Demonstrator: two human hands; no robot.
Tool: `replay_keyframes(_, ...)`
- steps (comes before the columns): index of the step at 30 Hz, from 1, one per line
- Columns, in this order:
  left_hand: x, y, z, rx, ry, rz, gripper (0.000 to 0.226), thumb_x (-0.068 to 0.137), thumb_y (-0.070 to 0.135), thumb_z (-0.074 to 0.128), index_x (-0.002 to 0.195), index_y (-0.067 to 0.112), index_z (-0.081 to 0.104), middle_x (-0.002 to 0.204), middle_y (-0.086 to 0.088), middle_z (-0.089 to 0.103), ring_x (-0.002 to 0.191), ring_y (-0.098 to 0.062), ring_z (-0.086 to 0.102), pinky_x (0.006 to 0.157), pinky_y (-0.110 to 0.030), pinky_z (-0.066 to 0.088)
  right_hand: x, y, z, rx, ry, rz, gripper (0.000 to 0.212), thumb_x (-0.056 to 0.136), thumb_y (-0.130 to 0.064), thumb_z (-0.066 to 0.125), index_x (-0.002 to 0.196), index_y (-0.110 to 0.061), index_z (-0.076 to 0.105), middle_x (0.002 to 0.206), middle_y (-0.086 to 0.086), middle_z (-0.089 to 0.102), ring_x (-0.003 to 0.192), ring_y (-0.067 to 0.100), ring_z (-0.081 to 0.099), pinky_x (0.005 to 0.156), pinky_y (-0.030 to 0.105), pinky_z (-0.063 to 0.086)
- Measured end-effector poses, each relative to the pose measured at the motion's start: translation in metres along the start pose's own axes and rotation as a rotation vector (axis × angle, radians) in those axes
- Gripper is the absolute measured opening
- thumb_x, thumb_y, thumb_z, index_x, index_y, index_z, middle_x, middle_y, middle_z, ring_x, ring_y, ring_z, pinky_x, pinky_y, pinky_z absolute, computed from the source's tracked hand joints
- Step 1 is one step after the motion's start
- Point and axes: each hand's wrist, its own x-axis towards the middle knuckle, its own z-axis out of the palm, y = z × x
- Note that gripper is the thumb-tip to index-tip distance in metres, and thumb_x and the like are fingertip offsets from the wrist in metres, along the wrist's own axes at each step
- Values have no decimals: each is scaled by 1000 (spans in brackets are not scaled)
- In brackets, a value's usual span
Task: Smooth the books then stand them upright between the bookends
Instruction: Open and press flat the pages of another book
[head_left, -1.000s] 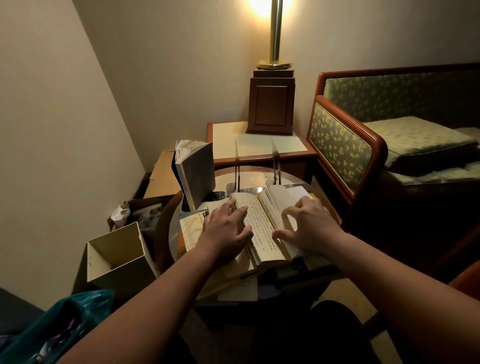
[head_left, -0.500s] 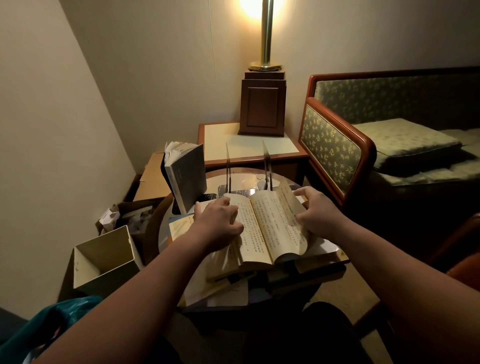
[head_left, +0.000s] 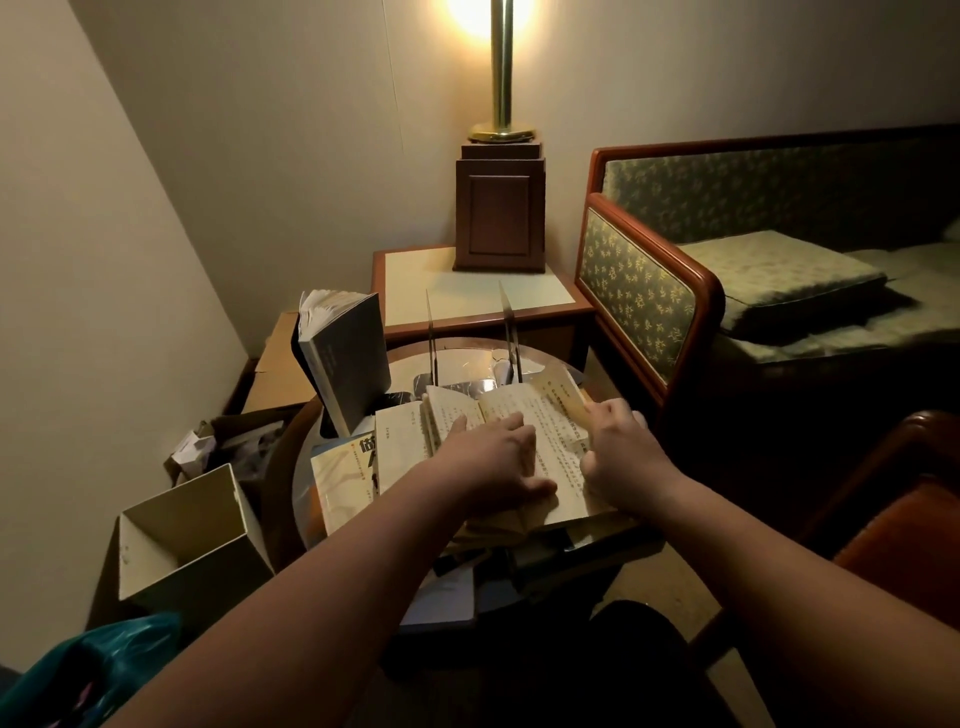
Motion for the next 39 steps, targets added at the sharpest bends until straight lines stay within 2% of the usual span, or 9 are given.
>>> replay_keyframes(2, 1, -3, 6, 5, -18, -31, 96, 87, 72, 51, 158, 20, 13, 166, -1, 5, 152, -25, 14, 118, -57, -4, -6, 1, 2, -153, 38, -75, 78, 90, -23, 60, 155, -19, 17, 156, 10, 20, 144, 31, 21, 115, 46, 27)
replay_keyframes(4, 1, -5, 8, 5, -40, -67, 105, 85, 75, 49, 159, 16, 1, 166, -4, -3, 153, -23, 2, 118, -52, -8, -11, -1, 1, -248, 38, -213, 76, 93, -22, 55, 156, -18, 14, 162, 10, 11, 150, 31, 7, 121, 47, 10)
replay_keyframes(7, 3, -7, 10, 56, -50, -68, 104, 86, 77, 44, 159, 15, 0, 166, -6, -4, 153, -22, 1, 122, -52, -3, -13, -4, 1, -287, -116, -374, 64, 102, -46, 34, 156, -18, 17, 165, 6, 11, 152, 23, 4, 120, 42, -2)
replay_keyframes(10, 6, -8, 13, 78, -54, -65, 102, 87, 76, 43, 159, 17, 0, 166, -5, -5, 153, -22, 0, 122, -53, -2, -7, -2, 4, -377, -311, -348, 88, 87, -73, 0, 158, -21, 7, 166, 0, 4, 152, 18, -2, 116, 43, -16)
replay_keyframes(12, 6, -9, 16, 90, -53, -68, 103, 86, 79, 39, 159, 18, -2, 166, -4, -7, 153, -21, -3, 122, -53, -2, -2, 0, 6, -392, -341, -337, 92, 84, -76, -6, 158, -22, 1, 166, -1, -2, 151, 16, -7, 113, 42, -21)
replay_keyframes(19, 10, -12, 20, 100, -74, -77, 102, 85, 80, 38, 159, 22, -4, 165, -1, -11, 152, -21, -8, 122, -54, -4, 41, -9, 11, -246, -423, -283, 87, 88, -74, -1, 157, -22, -3, 165, 1, -11, 151, 17, -12, 115, 40, -15)
replay_keyframes(26, 11, -13, 26, 94, -47, -91, 104, 83, 85, 33, 159, 21, 2, 165, 0, -11, 152, -20, -9, 119, -51, -9, 81, -23, 31, -199, -338, -267, 89, 88, -74, 1, 158, -19, -2, 165, 5, -11, 151, 21, -13, 122, 47, -5)
replay_keyframes(31, 10, -13, 32, 73, -56, -159, 115, 80, 88, 31, 156, 16, -15, 162, -5, -24, 150, -21, -17, 122, -46, -9, 61, -8, 31, -155, -305, -335, 90, 85, -75, -5, 157, -21, -7, 164, 1, -14, 150, 16, -16, 122, 41, -8)
replay_keyframes(39, 9, -15, 34, 35, -75, -149, 127, 73, 94, 30, 153, 9, -20, 162, -12, -24, 148, -29, -24, 114, -41, -16, -18, 31, 12, -213, -413, -448, 91, 79, -82, -10, 152, -29, -20, 156, -8, -31, 144, 9, -30, 120, 34, -13)
